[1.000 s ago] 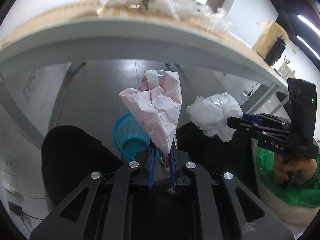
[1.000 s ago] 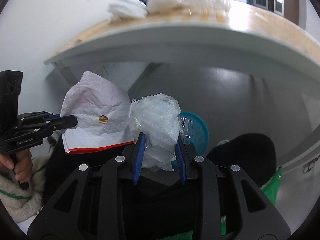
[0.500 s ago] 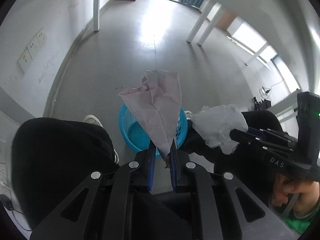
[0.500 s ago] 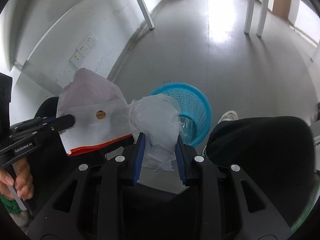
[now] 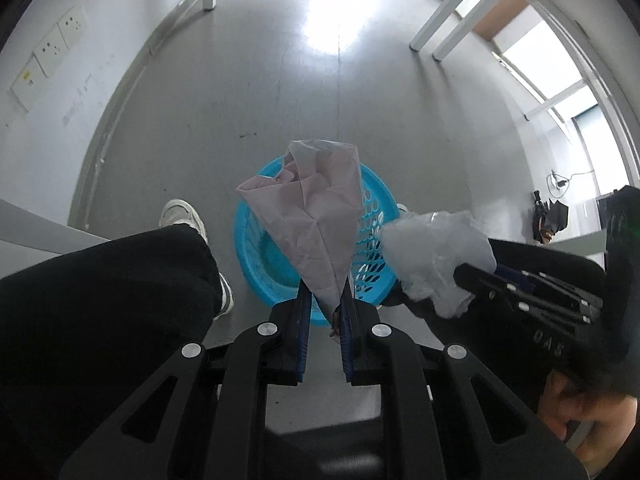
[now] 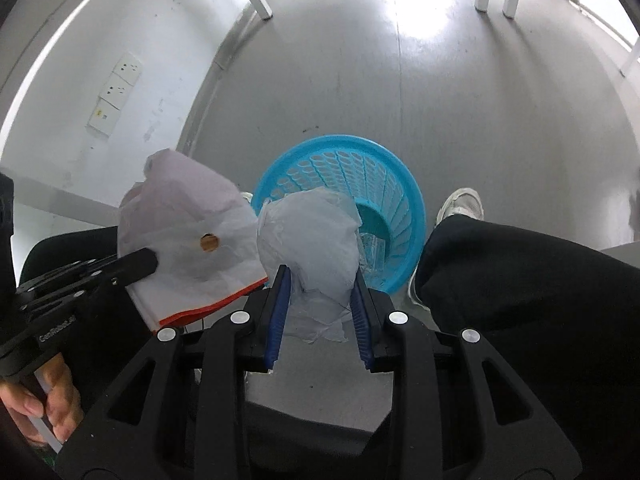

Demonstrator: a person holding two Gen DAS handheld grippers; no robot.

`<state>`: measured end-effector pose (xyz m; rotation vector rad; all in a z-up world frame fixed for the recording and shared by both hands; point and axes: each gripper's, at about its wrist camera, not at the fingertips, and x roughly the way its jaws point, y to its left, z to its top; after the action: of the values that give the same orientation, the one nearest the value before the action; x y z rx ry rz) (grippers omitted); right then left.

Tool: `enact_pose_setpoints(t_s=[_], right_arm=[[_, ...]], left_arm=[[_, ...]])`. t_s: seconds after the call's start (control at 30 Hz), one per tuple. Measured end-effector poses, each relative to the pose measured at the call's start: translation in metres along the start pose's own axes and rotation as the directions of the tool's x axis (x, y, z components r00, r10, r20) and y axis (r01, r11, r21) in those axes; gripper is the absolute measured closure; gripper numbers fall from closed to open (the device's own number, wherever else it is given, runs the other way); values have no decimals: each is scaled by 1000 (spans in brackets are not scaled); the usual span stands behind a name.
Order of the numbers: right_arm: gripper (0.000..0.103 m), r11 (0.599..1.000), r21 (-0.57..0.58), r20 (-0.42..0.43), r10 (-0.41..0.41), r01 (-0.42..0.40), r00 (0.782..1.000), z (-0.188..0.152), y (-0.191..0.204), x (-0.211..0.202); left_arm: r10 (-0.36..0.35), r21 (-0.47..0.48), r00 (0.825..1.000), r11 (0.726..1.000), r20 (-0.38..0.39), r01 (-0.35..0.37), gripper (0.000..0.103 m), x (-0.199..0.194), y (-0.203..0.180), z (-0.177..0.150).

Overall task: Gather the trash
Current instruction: 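Open the left tool over the wastebasket while the right tool also releases its plastic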

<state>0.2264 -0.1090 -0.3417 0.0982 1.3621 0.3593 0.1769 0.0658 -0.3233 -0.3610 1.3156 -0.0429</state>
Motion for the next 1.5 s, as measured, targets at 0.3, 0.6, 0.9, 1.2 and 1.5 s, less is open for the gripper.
enact_pose_setpoints(t_s=[0.3,0.6,0.9,1.2,1.5], right_arm=[[75,996,93,-108,18,-8,994,22,-31,51],[74,990,136,-183,6,19,983,36,-42,94],[71,987,158,-204,-5,38,979,39,-47,108],[53,990,121,-178,-55,77,983,32,-39,95],[48,995,45,-87,-87,91,992,6,-12,40]], left_arm=[[7,-38,993,999,-117,-11,90,56,4,27],[61,-83,977,993,-205,-79,90,100,7,52],[64,-69,970,994,-235,-83,86,110,6,54],[80,-96,979,990,-187,-99,55,92,10,52],[50,-105,993,993,-103,-61,53,46,9,33]])
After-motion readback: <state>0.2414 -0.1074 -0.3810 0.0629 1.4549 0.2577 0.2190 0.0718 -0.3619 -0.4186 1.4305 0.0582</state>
